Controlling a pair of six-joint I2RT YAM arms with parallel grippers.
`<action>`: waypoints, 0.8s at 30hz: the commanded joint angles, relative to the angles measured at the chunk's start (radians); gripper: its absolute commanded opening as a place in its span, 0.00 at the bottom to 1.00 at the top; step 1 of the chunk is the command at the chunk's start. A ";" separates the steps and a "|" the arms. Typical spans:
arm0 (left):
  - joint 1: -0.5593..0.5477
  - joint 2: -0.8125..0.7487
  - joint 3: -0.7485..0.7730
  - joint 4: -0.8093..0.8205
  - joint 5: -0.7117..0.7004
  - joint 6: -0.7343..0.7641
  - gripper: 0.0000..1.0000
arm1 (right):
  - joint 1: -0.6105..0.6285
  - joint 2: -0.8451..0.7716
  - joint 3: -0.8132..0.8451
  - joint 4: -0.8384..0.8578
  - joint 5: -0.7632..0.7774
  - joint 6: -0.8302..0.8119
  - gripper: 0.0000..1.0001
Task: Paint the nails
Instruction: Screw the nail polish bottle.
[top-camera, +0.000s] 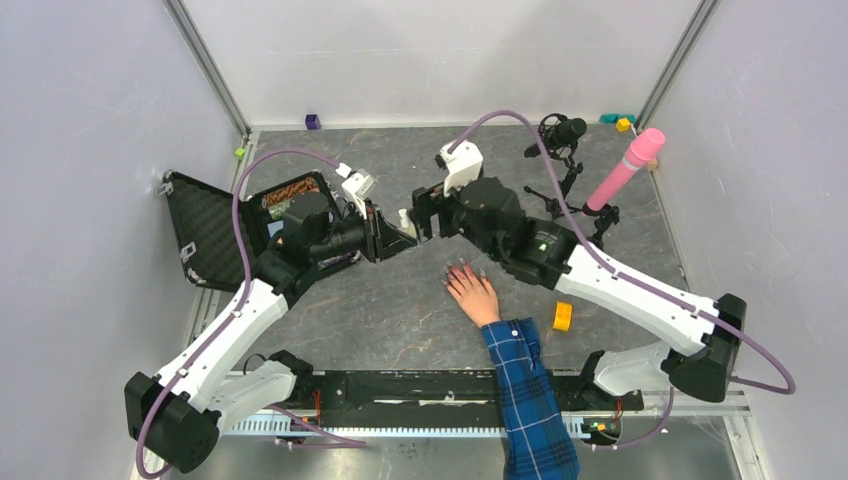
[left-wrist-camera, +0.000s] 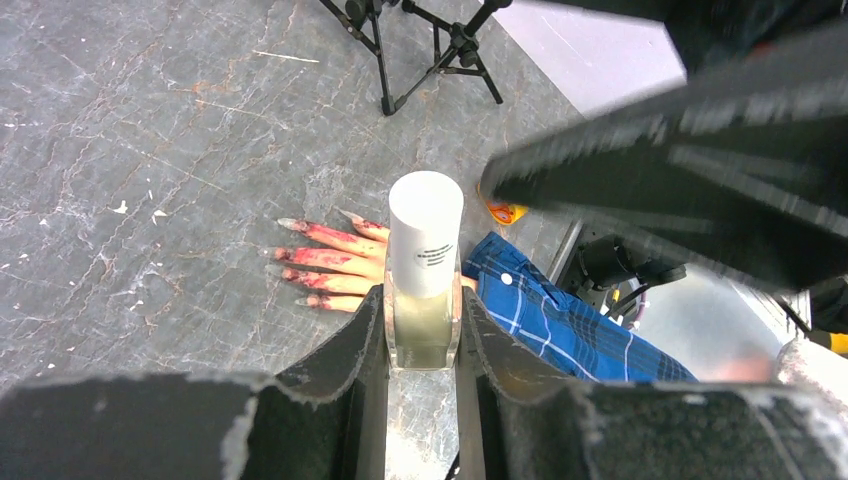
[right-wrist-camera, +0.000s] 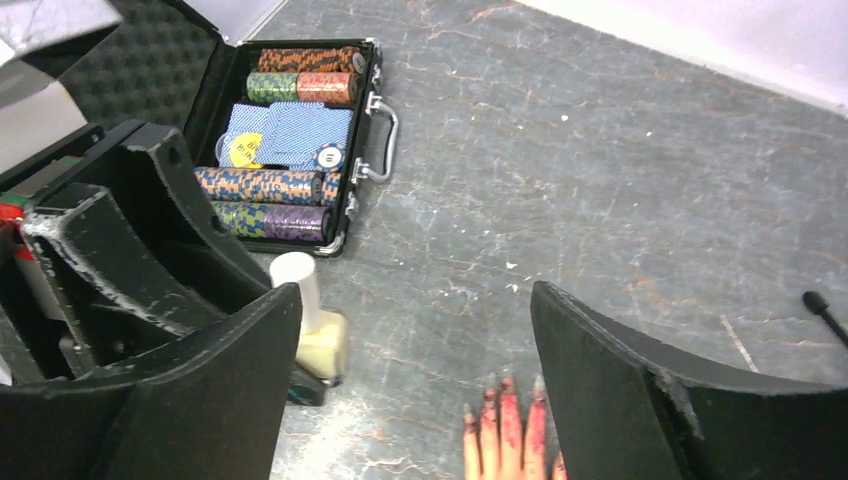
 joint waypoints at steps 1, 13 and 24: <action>0.003 -0.005 0.047 0.057 0.008 -0.026 0.02 | -0.094 -0.063 0.062 -0.027 -0.183 -0.055 0.91; 0.003 0.018 0.028 0.225 0.272 -0.090 0.02 | -0.281 -0.154 -0.089 0.096 -0.767 -0.148 0.98; -0.002 0.024 0.029 0.311 0.472 -0.121 0.02 | -0.289 -0.173 -0.162 0.356 -1.173 0.019 0.86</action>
